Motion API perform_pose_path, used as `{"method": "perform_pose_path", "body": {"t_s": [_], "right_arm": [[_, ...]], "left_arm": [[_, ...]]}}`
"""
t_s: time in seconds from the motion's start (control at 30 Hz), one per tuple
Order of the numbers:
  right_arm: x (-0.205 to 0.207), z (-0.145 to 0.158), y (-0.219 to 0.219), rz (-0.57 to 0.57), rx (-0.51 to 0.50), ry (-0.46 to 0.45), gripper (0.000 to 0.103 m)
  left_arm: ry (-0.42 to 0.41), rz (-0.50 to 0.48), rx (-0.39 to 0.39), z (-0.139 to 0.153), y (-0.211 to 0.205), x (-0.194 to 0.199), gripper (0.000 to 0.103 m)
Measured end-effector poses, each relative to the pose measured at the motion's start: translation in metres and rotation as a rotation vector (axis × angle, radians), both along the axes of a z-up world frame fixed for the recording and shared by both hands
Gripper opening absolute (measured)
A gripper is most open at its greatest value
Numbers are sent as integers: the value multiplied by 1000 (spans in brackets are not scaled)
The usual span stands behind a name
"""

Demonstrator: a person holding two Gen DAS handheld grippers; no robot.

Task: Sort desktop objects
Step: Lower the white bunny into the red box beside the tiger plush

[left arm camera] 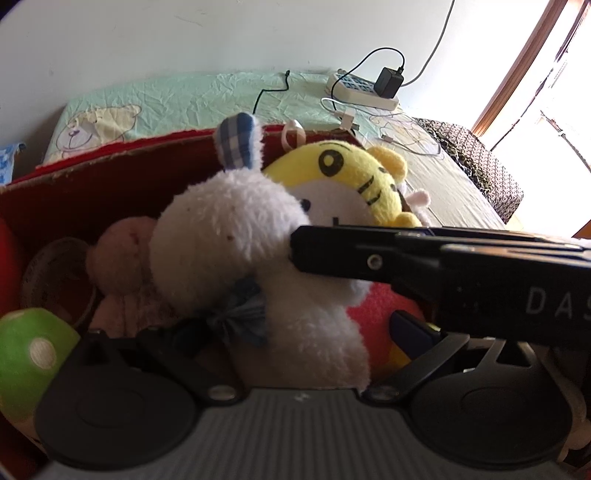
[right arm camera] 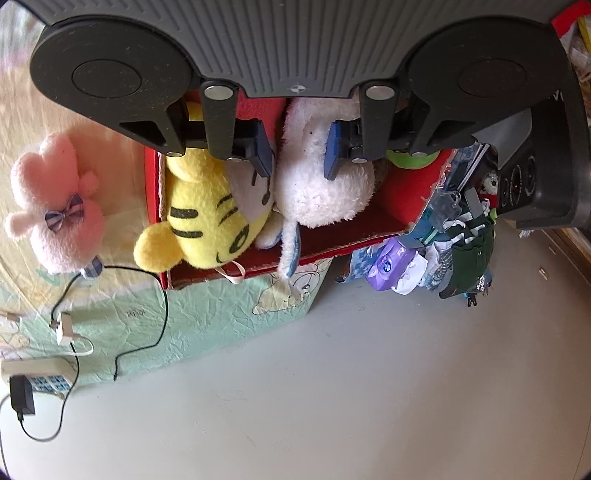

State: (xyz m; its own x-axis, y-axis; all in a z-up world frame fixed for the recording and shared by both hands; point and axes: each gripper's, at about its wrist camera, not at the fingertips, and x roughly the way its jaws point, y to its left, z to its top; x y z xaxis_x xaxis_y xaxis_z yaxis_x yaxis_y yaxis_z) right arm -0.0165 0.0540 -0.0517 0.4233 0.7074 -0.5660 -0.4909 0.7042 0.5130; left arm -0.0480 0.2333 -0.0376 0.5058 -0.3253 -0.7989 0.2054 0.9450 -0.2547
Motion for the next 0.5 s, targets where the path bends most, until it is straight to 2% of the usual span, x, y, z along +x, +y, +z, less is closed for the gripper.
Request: {"method": "perform_pose_path", "body": {"t_s": [0.17,0.5], "right_arm": [[-3,-4,2,-16,-21,-1,29],[-9,-7,8,-12,-94,-81,24]], "left_arm": [[-2,-1,29,0,-2,0,101],[-2,-9,65,0,-6,0,98]]}}
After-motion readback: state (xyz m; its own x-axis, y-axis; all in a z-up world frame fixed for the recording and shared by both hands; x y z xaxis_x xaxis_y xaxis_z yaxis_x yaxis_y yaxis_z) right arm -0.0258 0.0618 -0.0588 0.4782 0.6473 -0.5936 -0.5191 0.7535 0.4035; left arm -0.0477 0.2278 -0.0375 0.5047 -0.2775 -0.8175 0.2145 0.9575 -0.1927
